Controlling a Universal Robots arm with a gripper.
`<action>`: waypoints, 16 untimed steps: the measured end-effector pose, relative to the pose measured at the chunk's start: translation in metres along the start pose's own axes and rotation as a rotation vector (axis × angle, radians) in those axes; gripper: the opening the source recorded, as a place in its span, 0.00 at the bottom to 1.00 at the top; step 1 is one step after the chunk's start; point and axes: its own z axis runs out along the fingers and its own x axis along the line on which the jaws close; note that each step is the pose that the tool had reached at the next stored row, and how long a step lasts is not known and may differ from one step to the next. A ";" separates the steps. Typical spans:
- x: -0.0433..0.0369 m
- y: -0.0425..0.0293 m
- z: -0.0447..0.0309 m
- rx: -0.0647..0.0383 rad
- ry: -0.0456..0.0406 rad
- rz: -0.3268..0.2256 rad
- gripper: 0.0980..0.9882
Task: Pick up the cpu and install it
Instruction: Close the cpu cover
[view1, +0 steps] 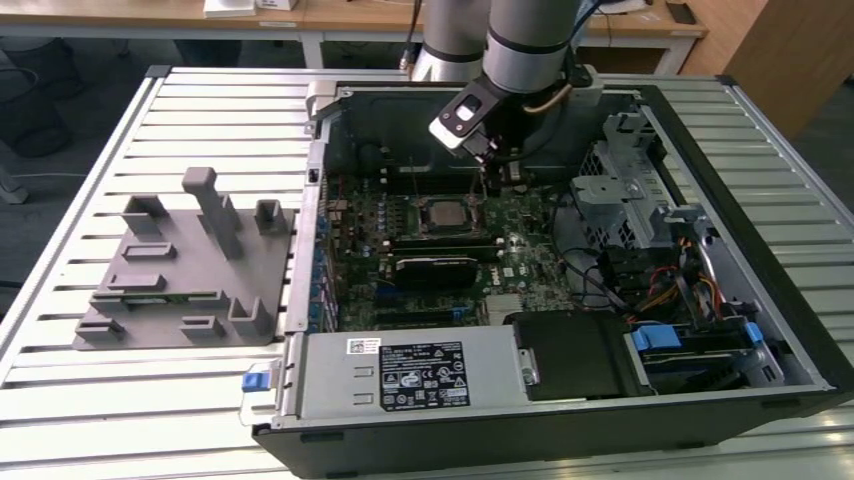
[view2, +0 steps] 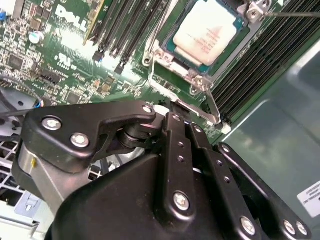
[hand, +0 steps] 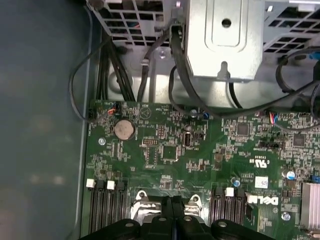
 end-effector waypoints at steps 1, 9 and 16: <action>0.0000 -0.0014 0.0005 0.000 0.0000 0.000 0.01; 0.0005 -0.0148 0.0075 0.000 0.0000 0.000 0.01; 0.0018 -0.0448 0.0122 0.000 -0.0003 0.000 0.01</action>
